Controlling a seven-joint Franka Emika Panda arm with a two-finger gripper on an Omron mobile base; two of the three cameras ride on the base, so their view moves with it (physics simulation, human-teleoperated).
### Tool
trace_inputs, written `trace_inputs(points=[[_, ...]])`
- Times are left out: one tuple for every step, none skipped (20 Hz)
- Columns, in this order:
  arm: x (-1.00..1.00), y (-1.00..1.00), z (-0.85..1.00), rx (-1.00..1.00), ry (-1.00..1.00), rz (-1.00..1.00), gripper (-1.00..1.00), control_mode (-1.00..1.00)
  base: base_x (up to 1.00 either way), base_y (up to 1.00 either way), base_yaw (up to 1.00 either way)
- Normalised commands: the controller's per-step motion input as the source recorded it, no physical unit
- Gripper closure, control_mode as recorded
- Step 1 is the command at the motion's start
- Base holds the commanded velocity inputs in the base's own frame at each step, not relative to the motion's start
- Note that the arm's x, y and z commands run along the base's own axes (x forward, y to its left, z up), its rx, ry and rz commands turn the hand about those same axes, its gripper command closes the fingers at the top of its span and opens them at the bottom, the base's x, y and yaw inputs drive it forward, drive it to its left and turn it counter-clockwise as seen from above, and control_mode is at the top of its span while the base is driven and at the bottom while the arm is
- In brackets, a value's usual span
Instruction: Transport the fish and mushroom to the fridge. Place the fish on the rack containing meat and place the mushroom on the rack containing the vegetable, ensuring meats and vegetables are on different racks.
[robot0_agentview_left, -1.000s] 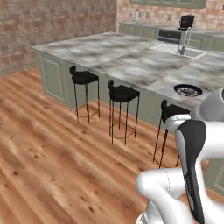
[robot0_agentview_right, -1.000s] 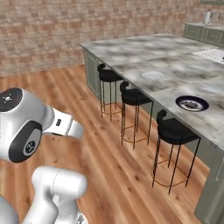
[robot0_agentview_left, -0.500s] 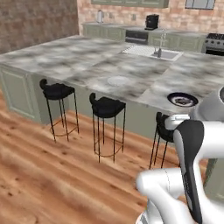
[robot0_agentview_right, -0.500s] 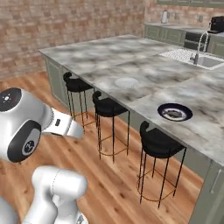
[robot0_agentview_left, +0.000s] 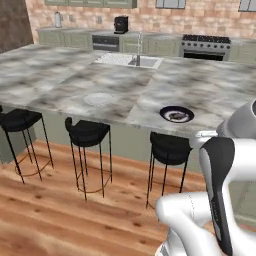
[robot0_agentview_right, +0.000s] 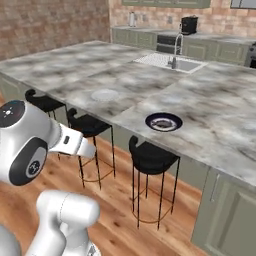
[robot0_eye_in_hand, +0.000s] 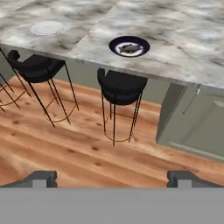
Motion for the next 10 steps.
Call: trace_inputs(points=[[0.0, 0.0, 0.0, 0.0, 0.0, 0.0, -1.0, 1.0, 0.38, 0.0, -0.3], [0.0, 0.0, 0.0, 0.0, 0.0, 0.0, -1.0, 1.0, 0.44, 0.0, -0.28], [0.0, 0.0, 0.0, 0.0, 0.0, 0.0, -1.0, 1.0, 0.59, 0.0, -0.26], [0.0, 0.0, 0.0, 0.0, 0.0, 0.0, -1.0, 1.0, 0.94, 0.0, -0.27], [0.0, 0.0, 0.0, 0.0, 0.0, 0.0, -1.0, 1.0, 1.0, 0.0, -0.24], [0.0, 0.0, 0.0, 0.0, 0.0, 0.0, -1.0, 1.0, 1.0, 0.0, -0.21], [0.0, 0.0, 0.0, 0.0, 0.0, 0.0, -1.0, 1.0, 0.94, 0.0, -0.19], [0.0, 0.0, 0.0, 0.0, 0.0, 0.0, -1.0, 1.0, 0.95, 0.0, -0.22], [0.0, 0.0, 0.0, 0.0, 0.0, 0.0, -1.0, 1.0, 0.9, 0.1, -0.26], [0.0, 0.0, 0.0, 0.0, 0.0, 0.0, -1.0, 1.0, 0.73, 0.19, -0.26]])
